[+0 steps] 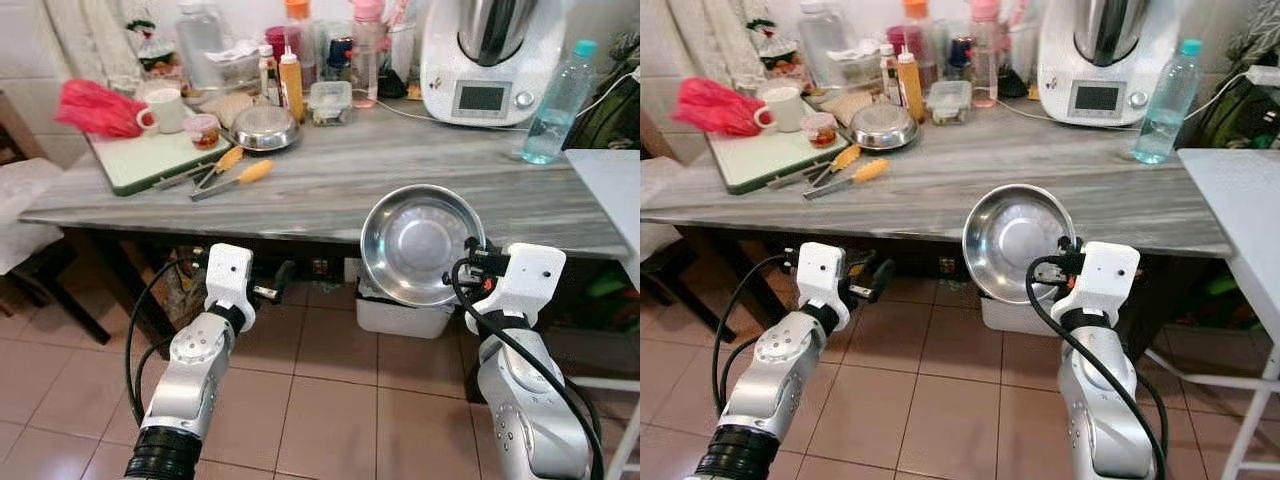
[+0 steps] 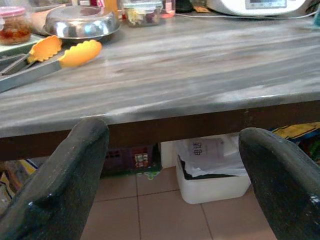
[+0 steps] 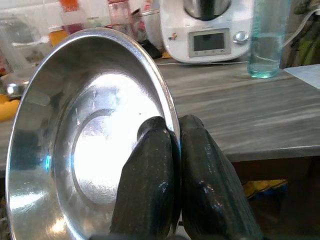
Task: Setting the table
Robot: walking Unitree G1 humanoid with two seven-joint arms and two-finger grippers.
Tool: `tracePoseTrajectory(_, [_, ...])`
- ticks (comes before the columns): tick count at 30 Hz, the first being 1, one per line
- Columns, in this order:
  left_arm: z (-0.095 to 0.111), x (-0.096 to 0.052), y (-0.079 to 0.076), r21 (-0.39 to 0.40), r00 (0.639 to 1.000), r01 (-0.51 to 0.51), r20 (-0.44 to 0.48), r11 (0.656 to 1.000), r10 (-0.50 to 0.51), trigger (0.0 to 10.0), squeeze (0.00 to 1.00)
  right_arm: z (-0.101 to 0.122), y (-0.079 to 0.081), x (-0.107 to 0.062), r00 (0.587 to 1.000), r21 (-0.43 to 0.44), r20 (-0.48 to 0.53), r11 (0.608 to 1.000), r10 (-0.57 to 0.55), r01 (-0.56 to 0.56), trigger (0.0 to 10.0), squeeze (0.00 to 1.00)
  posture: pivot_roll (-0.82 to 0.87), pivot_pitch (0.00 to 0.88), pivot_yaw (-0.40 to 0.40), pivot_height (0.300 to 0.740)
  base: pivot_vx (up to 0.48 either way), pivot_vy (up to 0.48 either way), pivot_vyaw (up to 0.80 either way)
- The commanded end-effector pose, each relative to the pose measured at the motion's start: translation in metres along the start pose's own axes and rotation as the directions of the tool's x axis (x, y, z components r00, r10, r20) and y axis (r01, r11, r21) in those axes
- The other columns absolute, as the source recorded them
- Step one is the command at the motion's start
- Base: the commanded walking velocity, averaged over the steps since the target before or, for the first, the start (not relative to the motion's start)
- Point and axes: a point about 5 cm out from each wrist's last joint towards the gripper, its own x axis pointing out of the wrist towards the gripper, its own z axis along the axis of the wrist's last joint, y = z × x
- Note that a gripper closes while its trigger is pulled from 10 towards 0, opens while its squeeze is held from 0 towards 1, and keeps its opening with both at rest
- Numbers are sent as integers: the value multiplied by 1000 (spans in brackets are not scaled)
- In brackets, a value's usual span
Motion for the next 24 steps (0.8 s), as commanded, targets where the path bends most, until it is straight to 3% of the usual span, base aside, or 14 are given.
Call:
tracePoseTrajectory(1, [6,1,-1,2,999,25,23,1000,-25,10000,0,5,0,1,1000,6,22,1000,2,-2,10000,0,-110,0,65,740,0,0,0])
tracePoseTrajectory(8, [9,0,-6,-28,996,83,43,996,-82,10000,0,5,-3,1,1000,2,23,1000,-22,22,10000,0,-113,0,64,740,0,0,0])
tracePoseTrajectory(24, [9,-2,-9,-36,993,112,50,993,-110,10000,0,5,-8,3,998,-7,23,998,-64,65,10000,0,-112,0,63,740,0,0,0])
